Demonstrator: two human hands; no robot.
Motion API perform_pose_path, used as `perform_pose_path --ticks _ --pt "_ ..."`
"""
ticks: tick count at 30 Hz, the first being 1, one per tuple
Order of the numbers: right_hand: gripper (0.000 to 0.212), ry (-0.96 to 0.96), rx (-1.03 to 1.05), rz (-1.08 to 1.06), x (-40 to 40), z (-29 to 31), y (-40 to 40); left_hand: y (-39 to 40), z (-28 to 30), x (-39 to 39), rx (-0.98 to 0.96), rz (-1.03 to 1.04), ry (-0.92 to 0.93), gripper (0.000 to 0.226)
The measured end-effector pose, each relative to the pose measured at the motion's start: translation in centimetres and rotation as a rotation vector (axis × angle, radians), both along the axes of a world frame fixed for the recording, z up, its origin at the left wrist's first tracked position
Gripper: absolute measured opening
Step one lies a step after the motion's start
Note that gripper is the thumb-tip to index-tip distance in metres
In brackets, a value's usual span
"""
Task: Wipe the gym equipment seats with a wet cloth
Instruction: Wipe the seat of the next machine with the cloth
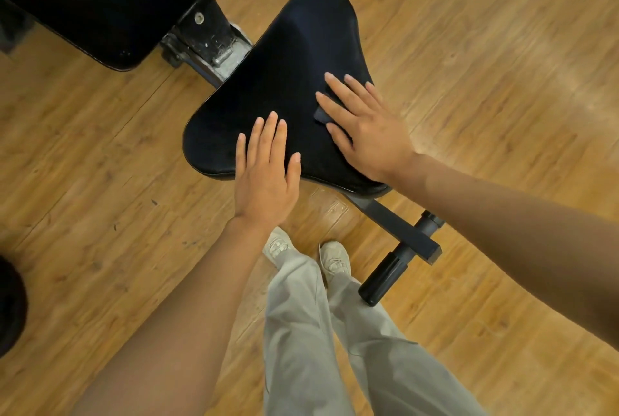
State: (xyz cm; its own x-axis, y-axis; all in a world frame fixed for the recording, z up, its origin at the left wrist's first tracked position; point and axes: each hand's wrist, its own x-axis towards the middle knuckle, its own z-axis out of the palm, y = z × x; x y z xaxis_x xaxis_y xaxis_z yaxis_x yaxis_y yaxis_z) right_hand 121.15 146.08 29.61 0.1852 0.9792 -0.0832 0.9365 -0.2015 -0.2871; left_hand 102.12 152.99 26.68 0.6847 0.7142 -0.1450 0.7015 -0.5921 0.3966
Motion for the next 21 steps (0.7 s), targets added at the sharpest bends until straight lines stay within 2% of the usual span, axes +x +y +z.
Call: perform_pose_path --ticks 7,12,17,21 --pt "0.045 0.033 0.045 -0.007 -1.8 0.9 -8.7 -1.0 0.9 1.5 -0.003 0.033 0.131 0.081" --pt "0.045 0.091 0.084 -0.066 0.0 0.1 -5.8 -0.9 0.7 1.4 -0.008 0.032 0.121 0.083" --pt "0.049 0.278 0.012 -0.402 2.0 0.0 -0.1 -1.0 0.5 1.3 0.006 0.036 0.15 0.085" --pt "0.05 0.222 0.03 -0.342 1.3 -0.1 -2.6 -0.9 0.8 1.3 -0.021 0.016 0.19 0.087"
